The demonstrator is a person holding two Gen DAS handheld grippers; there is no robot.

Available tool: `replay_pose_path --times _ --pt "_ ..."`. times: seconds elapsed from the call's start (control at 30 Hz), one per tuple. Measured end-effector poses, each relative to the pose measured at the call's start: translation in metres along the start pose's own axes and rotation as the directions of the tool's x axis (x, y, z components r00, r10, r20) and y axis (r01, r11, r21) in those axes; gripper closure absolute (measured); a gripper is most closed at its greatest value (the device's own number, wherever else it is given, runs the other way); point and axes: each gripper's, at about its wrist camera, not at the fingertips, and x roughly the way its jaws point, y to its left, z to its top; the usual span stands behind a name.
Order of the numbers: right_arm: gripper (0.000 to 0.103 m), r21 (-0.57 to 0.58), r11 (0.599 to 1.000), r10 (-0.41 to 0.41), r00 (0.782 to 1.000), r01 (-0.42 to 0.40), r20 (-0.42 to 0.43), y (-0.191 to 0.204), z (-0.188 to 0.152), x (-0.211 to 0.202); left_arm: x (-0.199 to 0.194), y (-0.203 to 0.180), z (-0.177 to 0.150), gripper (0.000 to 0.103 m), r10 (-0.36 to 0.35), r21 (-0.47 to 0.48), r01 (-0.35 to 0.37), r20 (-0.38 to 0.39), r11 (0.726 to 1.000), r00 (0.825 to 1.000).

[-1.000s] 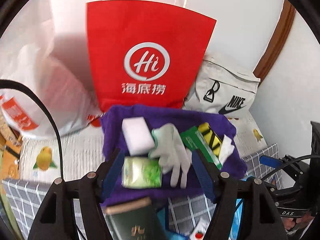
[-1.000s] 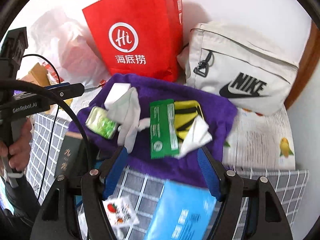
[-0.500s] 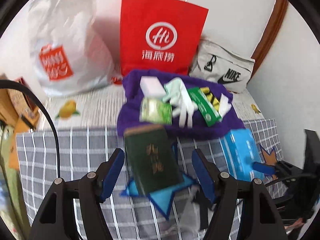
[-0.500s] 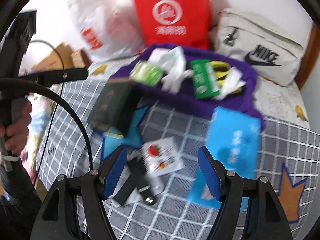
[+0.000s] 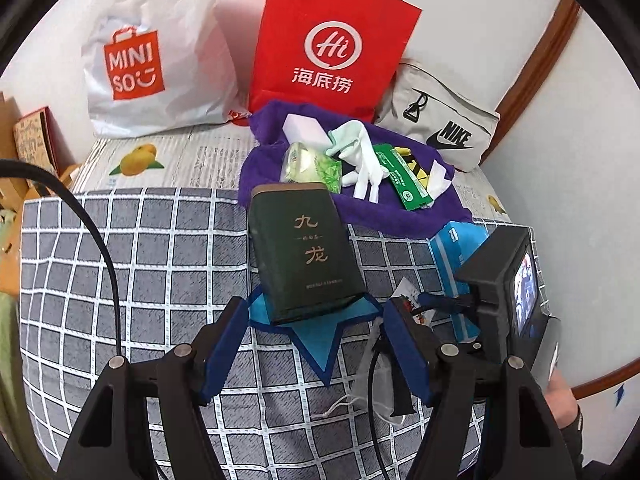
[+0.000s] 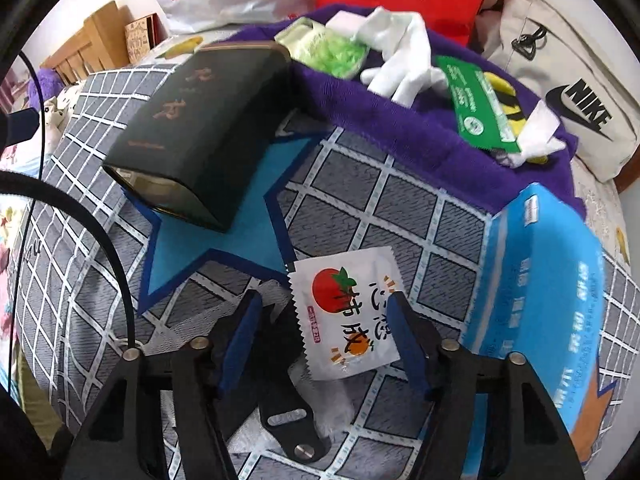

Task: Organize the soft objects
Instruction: 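Grasp the white fruit-print snack packet with the right gripper while the left withdraws, then grasp the clear plastic bag with the left gripper while the right lifts the snack packet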

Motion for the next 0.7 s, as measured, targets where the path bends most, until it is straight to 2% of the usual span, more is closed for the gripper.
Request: replay_pose_path --times 0.03,0.07,0.17,0.27,0.47,0.7 --pt "0.052 0.015 1.000 0.015 1.000 -0.015 0.008 -0.002 0.000 0.000 0.001 0.002 0.000 0.035 -0.005 -0.008 0.005 -0.002 1.000 1.000" --pt "0.064 0.036 0.999 0.024 1.000 -0.024 0.014 -0.006 -0.001 -0.001 0.002 0.005 -0.001 0.035 -0.010 -0.015 0.010 -0.004 1.000 1.000" --pt "0.081 0.072 0.995 0.072 0.997 -0.074 0.032 -0.014 -0.001 -0.007 0.006 0.009 -0.005 0.035 -0.017 -0.027 0.016 -0.008 1.000 1.000" --pt "0.090 0.060 0.996 0.059 0.997 -0.062 0.050 -0.014 -0.004 -0.018 0.011 0.013 -0.010 0.035 -0.026 -0.037 0.025 -0.017 0.999 1.000" --pt "0.093 0.051 0.999 -0.012 0.998 0.008 0.068 -0.015 -0.004 -0.039 0.017 0.023 -0.015 0.035 -0.035 -0.070 0.034 -0.025 0.997 0.999" --pt "0.093 0.045 0.997 -0.063 0.998 0.062 0.011 -0.025 0.010 -0.019 0.021 0.026 -0.016 0.035 -0.037 -0.077 0.035 -0.027 0.996 0.999"
